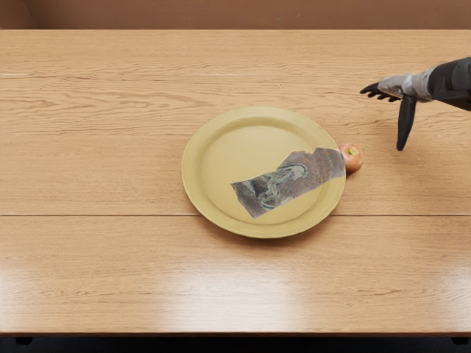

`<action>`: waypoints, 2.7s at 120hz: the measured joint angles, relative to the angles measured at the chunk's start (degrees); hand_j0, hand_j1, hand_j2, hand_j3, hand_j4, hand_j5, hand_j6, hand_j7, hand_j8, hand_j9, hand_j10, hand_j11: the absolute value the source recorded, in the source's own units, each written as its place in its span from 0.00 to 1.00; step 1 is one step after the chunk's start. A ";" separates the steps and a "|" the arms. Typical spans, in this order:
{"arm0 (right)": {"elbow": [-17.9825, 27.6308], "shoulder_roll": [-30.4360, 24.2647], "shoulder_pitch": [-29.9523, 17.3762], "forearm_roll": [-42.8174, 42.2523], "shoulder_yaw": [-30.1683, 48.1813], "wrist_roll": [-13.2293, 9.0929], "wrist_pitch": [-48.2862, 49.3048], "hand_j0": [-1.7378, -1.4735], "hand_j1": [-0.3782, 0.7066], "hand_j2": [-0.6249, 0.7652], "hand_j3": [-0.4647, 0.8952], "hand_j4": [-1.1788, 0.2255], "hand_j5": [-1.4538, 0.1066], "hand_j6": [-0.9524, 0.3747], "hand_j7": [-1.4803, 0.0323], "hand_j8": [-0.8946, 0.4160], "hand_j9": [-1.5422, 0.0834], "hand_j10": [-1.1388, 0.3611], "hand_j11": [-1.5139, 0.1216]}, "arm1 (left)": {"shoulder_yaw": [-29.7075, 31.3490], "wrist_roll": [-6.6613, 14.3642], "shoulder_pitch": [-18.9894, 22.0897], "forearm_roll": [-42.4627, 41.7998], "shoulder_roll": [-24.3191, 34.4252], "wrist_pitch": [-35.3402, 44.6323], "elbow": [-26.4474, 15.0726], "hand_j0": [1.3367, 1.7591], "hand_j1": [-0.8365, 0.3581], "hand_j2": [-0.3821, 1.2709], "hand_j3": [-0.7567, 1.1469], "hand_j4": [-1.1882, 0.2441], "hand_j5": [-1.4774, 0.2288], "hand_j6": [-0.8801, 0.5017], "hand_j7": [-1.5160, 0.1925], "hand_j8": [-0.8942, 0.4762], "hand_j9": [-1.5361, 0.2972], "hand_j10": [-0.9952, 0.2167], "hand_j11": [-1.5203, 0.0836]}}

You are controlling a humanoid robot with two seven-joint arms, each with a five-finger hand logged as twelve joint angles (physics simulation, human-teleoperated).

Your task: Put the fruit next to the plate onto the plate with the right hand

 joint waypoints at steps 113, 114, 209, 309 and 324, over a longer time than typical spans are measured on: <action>40.26 -10.77 22.30 21.62 -26.17 -0.67 -10.05 0.30 0.05 0.45 0.34 0.83 0.92 0.70 0.96 0.67 0.93 0.75 0.91 | 0.00 0.02 0.00 0.00 0.00 0.00 0.01 0.76 0.99 0.23 0.40 0.83 0.87 0.64 0.89 0.65 0.84 0.82 0.95; 40.59 -10.95 22.45 21.61 -26.15 -0.71 -10.31 0.30 0.05 0.45 0.34 0.83 0.92 0.70 0.96 0.67 0.93 0.75 0.91 | 0.00 0.02 0.00 0.00 0.00 0.00 0.01 0.76 0.99 0.23 0.40 0.83 0.87 0.64 0.89 0.65 0.84 0.82 0.95; 59.95 -18.04 21.63 19.64 -24.38 -1.19 -38.93 0.30 0.22 0.43 0.34 0.72 0.79 0.59 0.83 0.55 0.81 0.65 0.79 | 0.00 0.01 0.00 0.00 0.00 0.00 0.00 0.76 0.99 0.23 0.40 0.83 0.87 0.64 0.89 0.65 0.84 0.82 0.95; 59.70 -19.48 9.78 18.25 -15.05 -0.55 -49.78 0.30 0.23 0.42 0.34 0.71 0.78 0.58 0.82 0.54 0.80 0.64 0.78 | -0.01 0.01 0.00 0.00 0.00 0.00 0.00 0.76 0.99 0.23 0.40 0.83 0.87 0.64 0.89 0.65 0.84 0.82 0.95; 58.40 -19.40 7.19 16.93 -11.90 -0.58 -50.02 0.30 0.22 0.42 0.34 0.71 0.78 0.58 0.82 0.55 0.81 0.64 0.78 | -0.01 -0.01 0.00 0.00 0.00 0.00 0.00 0.76 0.99 0.23 0.40 0.83 0.87 0.64 0.89 0.65 0.84 0.82 0.95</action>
